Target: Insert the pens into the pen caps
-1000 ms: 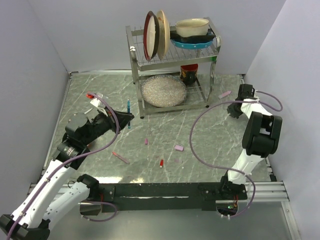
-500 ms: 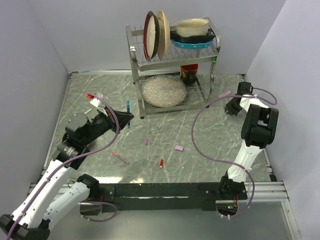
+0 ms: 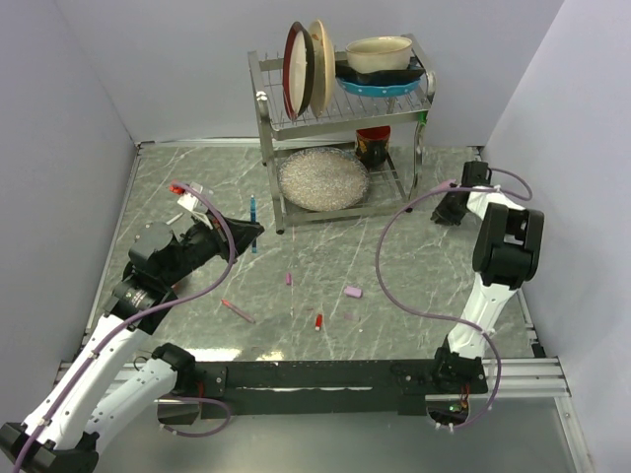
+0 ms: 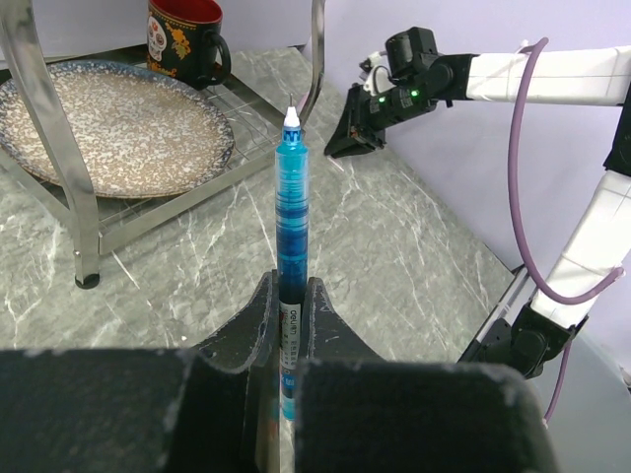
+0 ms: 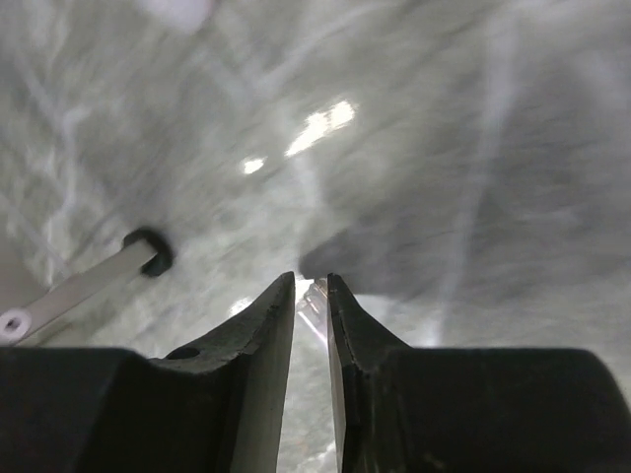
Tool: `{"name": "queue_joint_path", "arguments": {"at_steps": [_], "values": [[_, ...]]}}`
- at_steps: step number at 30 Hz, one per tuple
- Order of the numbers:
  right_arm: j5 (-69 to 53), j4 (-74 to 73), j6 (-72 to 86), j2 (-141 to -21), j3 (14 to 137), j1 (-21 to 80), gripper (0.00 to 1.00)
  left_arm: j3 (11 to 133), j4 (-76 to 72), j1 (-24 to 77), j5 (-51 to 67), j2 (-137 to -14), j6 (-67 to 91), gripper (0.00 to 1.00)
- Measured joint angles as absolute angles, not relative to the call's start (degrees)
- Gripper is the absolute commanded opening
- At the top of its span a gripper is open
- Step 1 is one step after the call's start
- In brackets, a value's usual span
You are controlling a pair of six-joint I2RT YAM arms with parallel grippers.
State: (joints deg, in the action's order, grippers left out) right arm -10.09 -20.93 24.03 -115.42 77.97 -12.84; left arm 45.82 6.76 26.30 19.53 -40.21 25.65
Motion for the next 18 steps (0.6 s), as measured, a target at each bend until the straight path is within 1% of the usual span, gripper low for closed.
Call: {"name": "queue_joint_path", "arguments": {"at_steps": [6,11,15,16,18], "values": [[-9.28,-20.73,20.67,-113.86,76.01,-7.62,0.28,45.82,6.76,26.30,19.53,-40.21,25.65,0.01],[-7.07,-20.73,18.98,-109.62,70.57,-3.77,0.29,45.78,6.76,26.28,19.55,-40.21,25.67,0.01],[-4.25,-24.27,18.65,-104.53,64.97,-3.25,0.29,45.52,6.76,26.30,19.57,-40.21,25.71,0.01],[-3.66,-24.97,18.72,-103.57,64.16,-3.29,0.28,45.43,6.76,26.28,19.59,-40.21,25.71,0.01],[-2.98,-26.57,19.51,-101.47,63.02,-3.42,0.29,45.32,6.74,26.28,19.59,-40.21,25.74,0.01]]}}
